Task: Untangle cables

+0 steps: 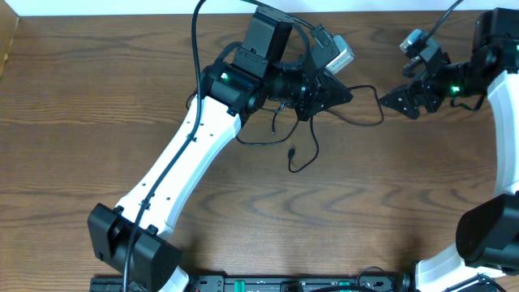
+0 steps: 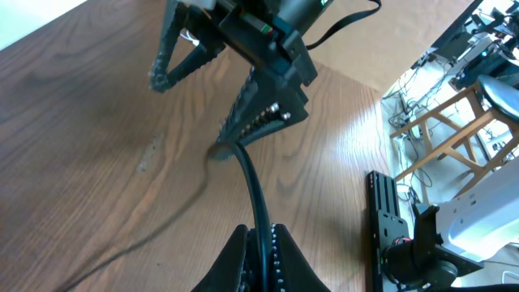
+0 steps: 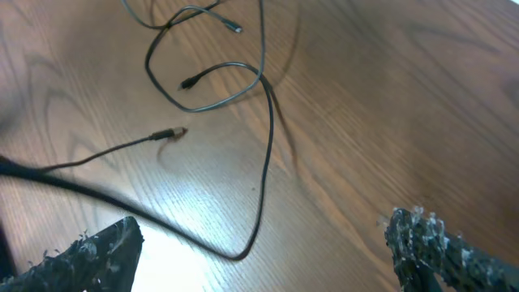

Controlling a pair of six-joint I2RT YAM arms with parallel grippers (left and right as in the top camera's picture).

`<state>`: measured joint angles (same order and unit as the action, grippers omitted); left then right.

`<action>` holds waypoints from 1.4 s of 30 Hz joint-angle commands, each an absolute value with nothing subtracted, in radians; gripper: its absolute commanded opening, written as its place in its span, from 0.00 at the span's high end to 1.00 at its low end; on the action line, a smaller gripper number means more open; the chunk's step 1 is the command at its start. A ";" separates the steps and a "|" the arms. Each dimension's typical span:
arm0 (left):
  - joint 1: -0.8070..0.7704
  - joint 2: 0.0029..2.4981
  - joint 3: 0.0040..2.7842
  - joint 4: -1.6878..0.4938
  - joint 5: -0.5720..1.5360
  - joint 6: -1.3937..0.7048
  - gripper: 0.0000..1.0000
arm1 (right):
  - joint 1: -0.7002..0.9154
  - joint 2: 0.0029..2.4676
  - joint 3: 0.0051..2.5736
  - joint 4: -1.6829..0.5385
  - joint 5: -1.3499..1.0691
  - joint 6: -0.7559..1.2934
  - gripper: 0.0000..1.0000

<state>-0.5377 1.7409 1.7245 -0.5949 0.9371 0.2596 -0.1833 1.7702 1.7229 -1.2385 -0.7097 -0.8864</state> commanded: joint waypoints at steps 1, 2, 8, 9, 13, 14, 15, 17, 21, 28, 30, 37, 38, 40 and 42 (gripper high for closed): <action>-0.533 1.719 1.717 -0.595 0.931 0.268 0.93 | -0.203 1.774 1.718 -1.242 -0.725 -0.914 0.06; -0.533 1.719 1.717 -0.597 0.928 0.268 0.92 | -0.202 1.774 1.718 -1.242 -0.725 -0.914 0.06; -0.533 1.719 1.717 -0.601 0.924 0.268 0.92 | -0.191 1.775 1.717 -1.309 -0.868 -1.052 0.06; -0.533 1.719 1.717 -0.601 0.924 0.268 0.92 | -0.183 1.776 1.716 -1.326 -0.903 -1.088 0.06; -0.533 1.719 1.717 -0.601 0.935 0.257 0.92 | -0.126 1.781 1.710 -1.337 -0.950 -1.154 0.10; -0.533 1.719 1.717 -0.601 0.935 0.250 0.92 | -0.107 1.784 1.708 -1.328 -0.949 -1.154 0.11; -0.533 1.719 1.717 -0.601 0.935 0.249 0.93 | -0.089 1.786 1.707 -1.321 -0.950 -1.153 0.13; -0.533 1.719 1.717 -0.601 0.935 0.249 0.93 | -0.052 1.796 1.707 -1.302 -0.950 -1.153 0.26; -0.533 1.719 1.717 -0.601 0.934 0.250 0.92 | -0.011 1.801 1.707 -1.263 -0.941 -1.112 0.78; -0.533 1.719 1.717 -0.598 0.934 0.250 0.84 | -0.053 1.793 1.710 -1.088 -0.853 -0.708 0.99; -0.533 1.719 1.717 -0.597 0.934 0.250 0.68 | -0.076 1.785 1.717 -1.033 -0.805 -0.570 0.99; -0.533 1.719 1.717 -0.597 0.929 0.250 0.35 | -0.173 1.711 1.829 -0.927 -0.609 -0.176 0.99; -0.533 1.719 1.717 -0.596 0.929 0.250 0.35 | -0.186 1.698 1.853 -0.927 -0.579 -0.136 0.99; -0.533 1.719 1.717 -0.597 0.923 0.250 0.34 | -0.216 1.670 1.908 -0.931 -0.509 -0.042 0.99; -0.533 1.719 1.717 -0.597 0.923 0.250 0.33 | -0.246 1.640 1.950 -0.932 -0.458 0.033 0.99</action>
<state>-0.5377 1.7409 1.7245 -0.5964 0.9176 0.2436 -0.2142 1.7351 1.8729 -0.9344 -0.5705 -0.1768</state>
